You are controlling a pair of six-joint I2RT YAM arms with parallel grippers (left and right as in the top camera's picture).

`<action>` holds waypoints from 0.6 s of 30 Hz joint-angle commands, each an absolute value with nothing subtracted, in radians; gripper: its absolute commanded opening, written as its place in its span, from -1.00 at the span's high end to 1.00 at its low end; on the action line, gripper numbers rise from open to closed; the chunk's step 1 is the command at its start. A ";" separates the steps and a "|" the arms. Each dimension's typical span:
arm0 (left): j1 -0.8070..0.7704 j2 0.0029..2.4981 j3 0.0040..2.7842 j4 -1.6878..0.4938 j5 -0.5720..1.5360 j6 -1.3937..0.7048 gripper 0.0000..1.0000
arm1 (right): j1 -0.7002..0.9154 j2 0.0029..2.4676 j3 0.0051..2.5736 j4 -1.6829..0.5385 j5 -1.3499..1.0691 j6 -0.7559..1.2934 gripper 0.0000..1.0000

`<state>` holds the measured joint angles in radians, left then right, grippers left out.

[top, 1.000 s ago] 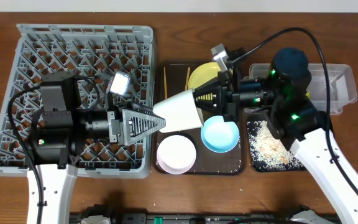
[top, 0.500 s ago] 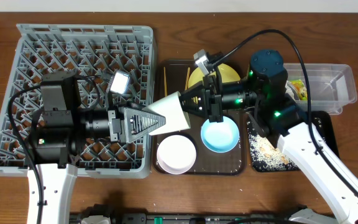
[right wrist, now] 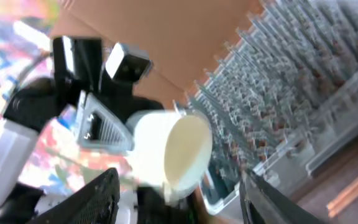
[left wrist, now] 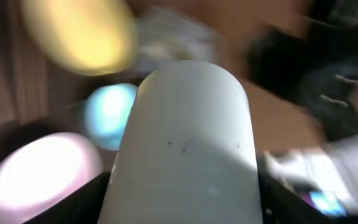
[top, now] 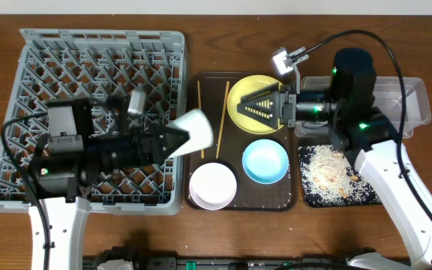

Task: Sort waste into correct bins and load items into the dishwasher
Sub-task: 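Place the white cup upside down in the dish rack with the left gripper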

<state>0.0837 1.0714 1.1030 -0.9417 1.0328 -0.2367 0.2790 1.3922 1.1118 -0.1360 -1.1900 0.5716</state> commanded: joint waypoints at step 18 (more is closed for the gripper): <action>0.426 1.172 1.282 -1.237 -0.102 -0.454 -0.34 | 0.476 1.382 1.122 -0.808 -0.236 0.387 -0.35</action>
